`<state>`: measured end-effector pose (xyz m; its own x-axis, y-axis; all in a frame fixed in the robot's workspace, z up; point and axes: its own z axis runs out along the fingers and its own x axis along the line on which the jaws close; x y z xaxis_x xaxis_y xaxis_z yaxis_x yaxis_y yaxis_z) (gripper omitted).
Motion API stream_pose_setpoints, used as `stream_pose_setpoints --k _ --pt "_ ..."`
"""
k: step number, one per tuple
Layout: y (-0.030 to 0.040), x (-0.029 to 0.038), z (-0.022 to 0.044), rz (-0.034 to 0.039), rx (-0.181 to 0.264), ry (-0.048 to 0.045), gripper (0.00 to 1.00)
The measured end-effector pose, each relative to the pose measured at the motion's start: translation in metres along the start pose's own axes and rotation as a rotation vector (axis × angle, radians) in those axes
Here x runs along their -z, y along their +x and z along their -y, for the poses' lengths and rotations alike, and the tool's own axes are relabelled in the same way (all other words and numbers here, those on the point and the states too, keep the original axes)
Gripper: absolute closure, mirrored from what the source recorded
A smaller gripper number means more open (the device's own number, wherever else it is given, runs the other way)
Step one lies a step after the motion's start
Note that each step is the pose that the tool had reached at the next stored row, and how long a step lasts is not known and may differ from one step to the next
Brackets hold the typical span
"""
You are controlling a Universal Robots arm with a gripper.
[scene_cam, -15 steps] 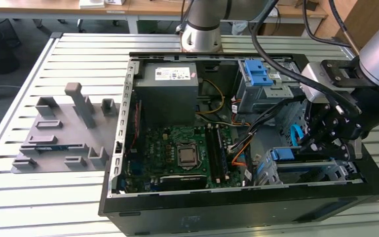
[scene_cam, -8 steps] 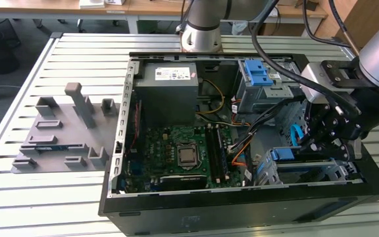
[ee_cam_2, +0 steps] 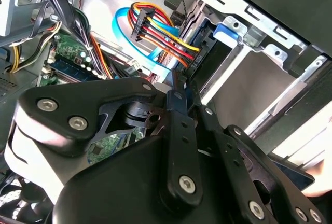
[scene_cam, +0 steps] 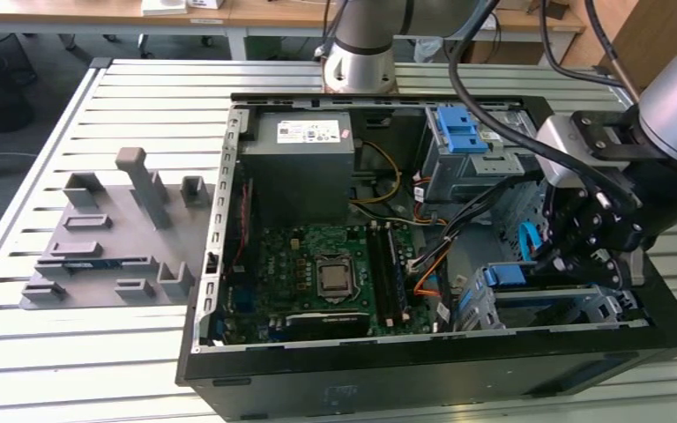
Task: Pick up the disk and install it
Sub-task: 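Insert the second disk wire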
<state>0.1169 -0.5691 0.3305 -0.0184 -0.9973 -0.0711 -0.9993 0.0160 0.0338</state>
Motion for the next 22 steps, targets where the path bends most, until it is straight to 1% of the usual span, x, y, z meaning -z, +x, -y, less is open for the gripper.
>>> stream_pose_setpoints --k 4,12,13,14,18,22 --pt "0.0001 -0.0019 0.0001 -0.0004 0.0 0.0001 0.83" --pt "0.0002 -0.0026 0.0001 0.0008 0.0 0.0 0.82" --pt "0.0001 -0.002 0.0001 0.0005 0.0 0.0 0.82" --pt "0.0001 -0.0015 0.0001 0.0003 0.0 0.0 0.76" --pt "-0.0001 0.0016 0.0 0.0001 0.0 -0.0001 0.76" --pt "-0.0006 0.0075 -0.0002 0.0002 0.0 -0.0008 0.76"
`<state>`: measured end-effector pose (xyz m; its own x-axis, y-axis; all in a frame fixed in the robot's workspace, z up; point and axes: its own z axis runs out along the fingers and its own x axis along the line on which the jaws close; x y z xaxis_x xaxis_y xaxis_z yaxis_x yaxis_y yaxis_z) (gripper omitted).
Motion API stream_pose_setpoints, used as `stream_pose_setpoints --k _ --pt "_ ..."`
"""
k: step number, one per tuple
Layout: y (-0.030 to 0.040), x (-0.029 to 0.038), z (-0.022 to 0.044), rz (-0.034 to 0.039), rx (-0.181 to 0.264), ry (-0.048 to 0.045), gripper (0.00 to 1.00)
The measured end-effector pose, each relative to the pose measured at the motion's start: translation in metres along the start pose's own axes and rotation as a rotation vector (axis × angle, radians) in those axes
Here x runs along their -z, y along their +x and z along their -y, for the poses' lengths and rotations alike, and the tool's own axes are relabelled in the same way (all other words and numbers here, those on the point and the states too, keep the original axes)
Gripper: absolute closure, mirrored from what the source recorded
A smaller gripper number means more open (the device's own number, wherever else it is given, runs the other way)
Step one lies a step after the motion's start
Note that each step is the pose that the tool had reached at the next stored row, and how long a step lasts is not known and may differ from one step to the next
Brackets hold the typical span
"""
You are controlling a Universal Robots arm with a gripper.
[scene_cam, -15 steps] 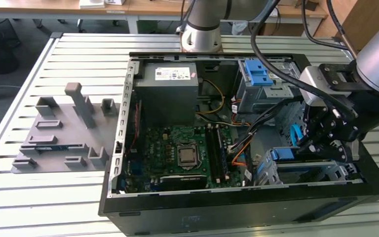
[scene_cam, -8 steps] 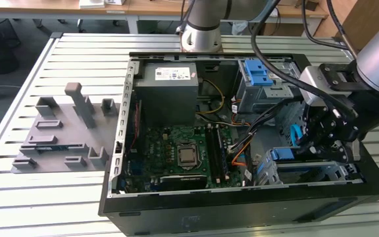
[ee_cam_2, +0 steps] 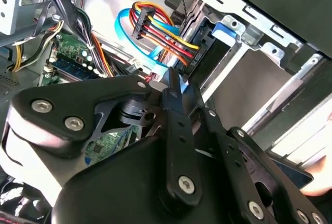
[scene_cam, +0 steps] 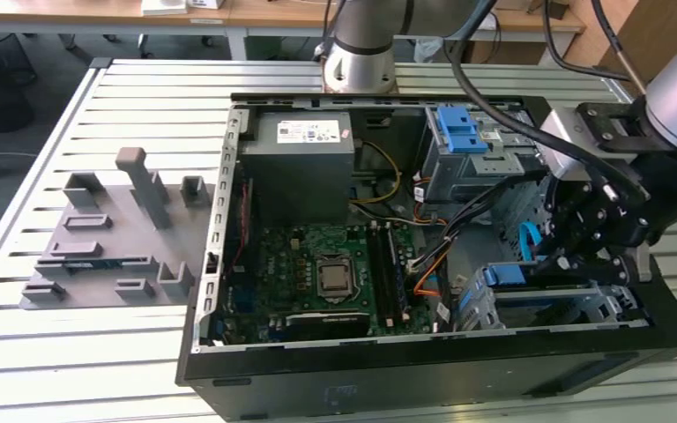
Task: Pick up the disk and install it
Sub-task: 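Insert the second disk wire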
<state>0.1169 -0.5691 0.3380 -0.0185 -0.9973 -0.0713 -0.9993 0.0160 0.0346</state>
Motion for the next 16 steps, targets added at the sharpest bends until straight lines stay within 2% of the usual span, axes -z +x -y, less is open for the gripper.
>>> stream_pose_setpoints --k 5,8,10,16 --pt "-0.0008 0.0112 -0.0004 0.0 0.0 -0.0006 0.76" --pt "-0.0008 0.0119 -0.0003 0.0001 0.0 -0.001 0.77" --pt "-0.0008 0.0119 -0.0003 0.0001 0.0 -0.001 0.89" --pt "-0.0009 0.012 -0.0003 -0.0001 0.0 -0.0012 0.89"
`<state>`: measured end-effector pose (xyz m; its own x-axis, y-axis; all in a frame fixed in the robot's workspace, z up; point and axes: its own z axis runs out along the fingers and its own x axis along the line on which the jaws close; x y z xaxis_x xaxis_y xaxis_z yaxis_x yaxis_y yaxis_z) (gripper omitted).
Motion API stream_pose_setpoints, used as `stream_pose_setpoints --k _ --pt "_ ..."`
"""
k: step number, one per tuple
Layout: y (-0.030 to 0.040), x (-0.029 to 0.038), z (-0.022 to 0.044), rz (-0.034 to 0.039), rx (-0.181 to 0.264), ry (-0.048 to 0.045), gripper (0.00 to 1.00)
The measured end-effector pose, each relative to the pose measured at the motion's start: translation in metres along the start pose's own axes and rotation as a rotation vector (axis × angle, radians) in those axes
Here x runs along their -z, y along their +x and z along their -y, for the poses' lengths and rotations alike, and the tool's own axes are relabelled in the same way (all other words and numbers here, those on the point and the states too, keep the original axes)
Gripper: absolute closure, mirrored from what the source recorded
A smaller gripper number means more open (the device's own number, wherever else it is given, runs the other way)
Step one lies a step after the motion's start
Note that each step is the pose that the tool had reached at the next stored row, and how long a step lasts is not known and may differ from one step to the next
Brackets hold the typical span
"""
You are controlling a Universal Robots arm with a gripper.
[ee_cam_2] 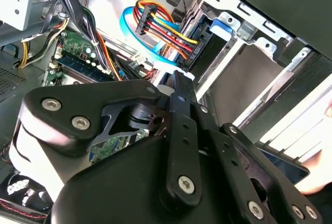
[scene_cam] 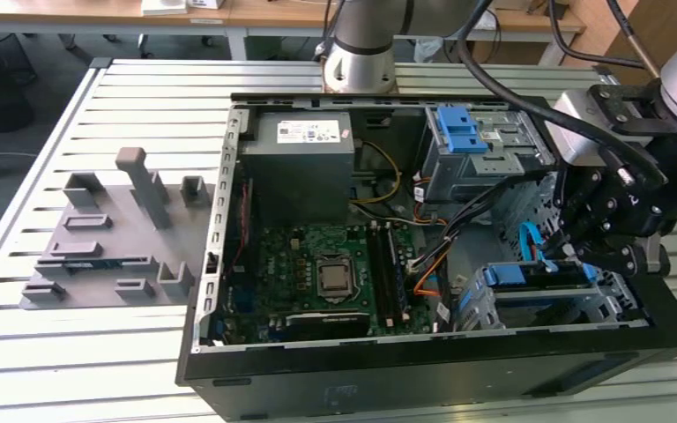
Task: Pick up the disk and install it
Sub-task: 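Insert the second disk wire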
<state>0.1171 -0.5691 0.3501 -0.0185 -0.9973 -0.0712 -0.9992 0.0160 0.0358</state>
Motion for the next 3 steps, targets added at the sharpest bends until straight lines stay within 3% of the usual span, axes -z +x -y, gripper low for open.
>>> stream_pose_setpoints --k 3 --pt "0.0 0.0 0.0 0.0 0.0 -0.0001 0.89"
